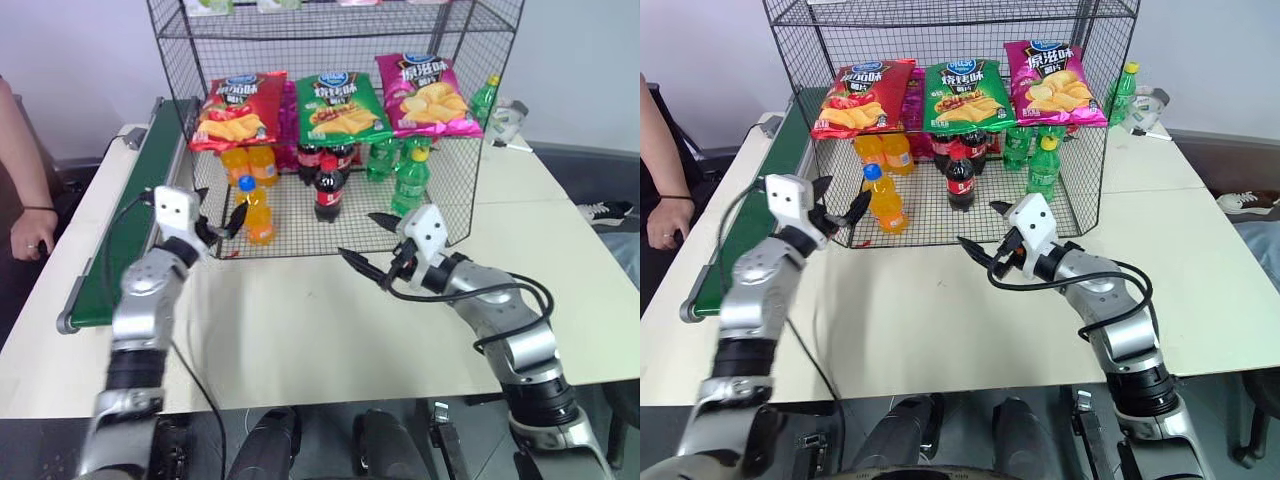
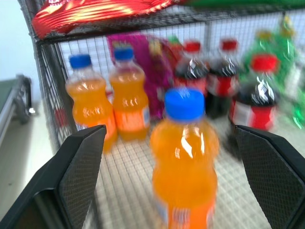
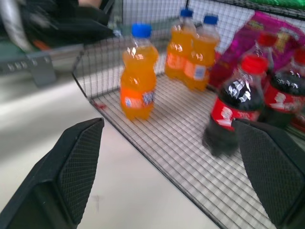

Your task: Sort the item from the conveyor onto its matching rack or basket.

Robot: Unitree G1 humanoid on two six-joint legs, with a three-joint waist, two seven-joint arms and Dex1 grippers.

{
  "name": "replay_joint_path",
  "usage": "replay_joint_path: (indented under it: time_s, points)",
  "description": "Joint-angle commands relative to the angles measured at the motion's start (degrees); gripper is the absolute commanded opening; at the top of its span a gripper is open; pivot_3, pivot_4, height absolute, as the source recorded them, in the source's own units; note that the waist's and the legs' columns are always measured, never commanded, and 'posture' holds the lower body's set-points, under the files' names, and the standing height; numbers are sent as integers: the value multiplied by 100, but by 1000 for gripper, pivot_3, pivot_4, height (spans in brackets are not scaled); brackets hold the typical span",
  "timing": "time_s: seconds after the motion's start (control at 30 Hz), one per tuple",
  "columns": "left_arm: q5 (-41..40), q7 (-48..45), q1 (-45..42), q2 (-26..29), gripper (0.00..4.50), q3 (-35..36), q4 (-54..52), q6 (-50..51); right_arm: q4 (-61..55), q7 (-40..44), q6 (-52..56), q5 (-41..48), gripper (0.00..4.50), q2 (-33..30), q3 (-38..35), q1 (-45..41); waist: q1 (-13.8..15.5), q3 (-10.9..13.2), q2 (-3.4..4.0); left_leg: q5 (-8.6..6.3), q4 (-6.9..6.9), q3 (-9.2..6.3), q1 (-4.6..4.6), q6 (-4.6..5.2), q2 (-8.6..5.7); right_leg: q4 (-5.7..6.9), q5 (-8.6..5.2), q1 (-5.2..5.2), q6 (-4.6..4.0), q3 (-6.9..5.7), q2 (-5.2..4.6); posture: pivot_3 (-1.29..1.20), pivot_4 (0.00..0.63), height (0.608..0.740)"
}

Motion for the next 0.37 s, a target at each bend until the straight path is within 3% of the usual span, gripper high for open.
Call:
replay_joint_path:
  time_s: [0.03,0.2,0.37]
  points:
    - [-331,-295,313,517,4440,285,-786,695,-227,252,54,213,4500,-251,-255,-59,21,0,0,0,2,0,2,0,0,-1,0,3,0,0,0,0,150,740]
    - [-547,-577,984,1102,4440,671,-1214,1196,-8,528,72,267,4500,-636,-463,19,21,1,1,-2,-1,0,2,1,0,-5,-1,3,-2,2,-7,0,150,740]
    - [-602,-516,1299,1152,4440,812,-1505,1362,176,617,-45,229,4500,-783,-551,49,40,1,1,-2,-3,0,1,0,2,-8,-10,4,-18,6,-9,0,150,740]
